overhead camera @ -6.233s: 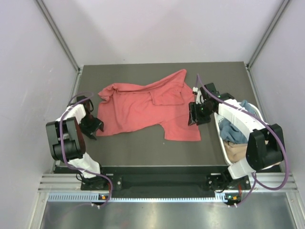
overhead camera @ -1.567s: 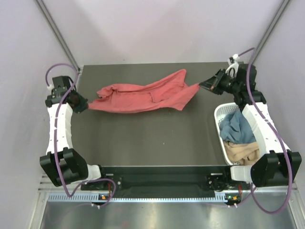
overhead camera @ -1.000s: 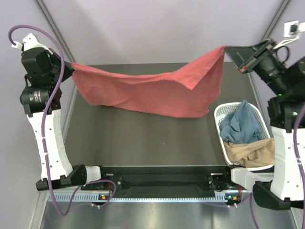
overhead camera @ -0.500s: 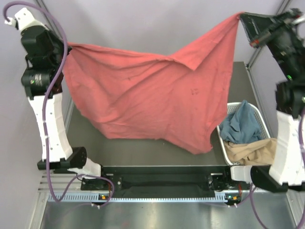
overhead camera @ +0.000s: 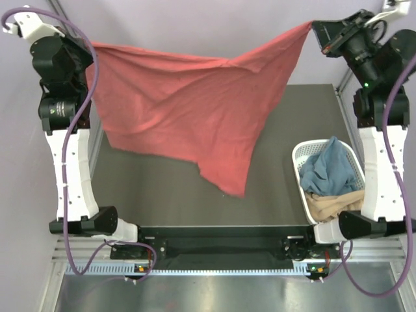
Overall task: Fold and stack the t-shirts
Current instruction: Flatten the tshirt out
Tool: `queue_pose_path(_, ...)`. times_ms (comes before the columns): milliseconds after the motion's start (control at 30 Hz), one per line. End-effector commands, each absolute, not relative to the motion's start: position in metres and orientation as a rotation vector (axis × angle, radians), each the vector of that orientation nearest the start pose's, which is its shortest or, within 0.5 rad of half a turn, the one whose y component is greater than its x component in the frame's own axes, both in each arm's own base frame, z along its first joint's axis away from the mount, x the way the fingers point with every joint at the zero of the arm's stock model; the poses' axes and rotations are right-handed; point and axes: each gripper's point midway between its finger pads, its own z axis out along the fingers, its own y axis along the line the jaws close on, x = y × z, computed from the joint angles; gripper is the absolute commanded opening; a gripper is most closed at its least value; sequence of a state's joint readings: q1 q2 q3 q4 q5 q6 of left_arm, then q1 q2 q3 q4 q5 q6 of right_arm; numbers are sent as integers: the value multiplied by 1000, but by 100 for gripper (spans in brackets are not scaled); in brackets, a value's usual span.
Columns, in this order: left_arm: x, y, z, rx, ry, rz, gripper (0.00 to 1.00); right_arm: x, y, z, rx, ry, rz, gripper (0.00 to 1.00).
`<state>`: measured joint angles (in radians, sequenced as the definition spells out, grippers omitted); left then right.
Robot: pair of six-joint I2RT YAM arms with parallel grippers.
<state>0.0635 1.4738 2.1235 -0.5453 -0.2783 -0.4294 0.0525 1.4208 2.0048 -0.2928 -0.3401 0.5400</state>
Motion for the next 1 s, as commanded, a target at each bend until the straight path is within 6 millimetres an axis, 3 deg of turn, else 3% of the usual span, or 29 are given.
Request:
queue_pose_path(0,352,55,637,-541,1111,-155,0,298,88,686,-52,1015,671,0)
queue_pose_path(200,305,49,670,-524,1017,-199,0,238,85,714,-72,909,677,0)
queue_pose_path(233,295,48,674,-523,1009,-204,0,217,84,721,-82,875,673,0)
queue_pose_path(333,267,44,692,-507,963,-227,0,187,81,729,-92,825,666,0)
queue_pose_path(467,236,41,709,-498,907,-251,0,122,75,750,-111,707,648,0)
queue_pose_path(567,218,40,719,-489,868,-259,0,90,73,765,-128,642,633,0)
queue_pose_path(667,212,40,721,-488,859,-259,0,80,72,771,-145,600,623,0)
queue_pose_path(767,222,41,701,-501,915,-246,0,87,71,769,-134,596,618,0)
queue_pose_path(800,235,41,685,-511,961,-238,0,88,71,769,-135,595,620,0)
queue_pose_path(833,228,41,681,-512,963,-238,0,86,71,769,-140,588,620,0)
queue_pose_path(933,239,42,654,-526,1028,-224,0,101,72,761,-126,608,634,0)
queue_pose_path(967,242,41,647,-529,1044,-221,0,120,73,750,-112,646,650,0)
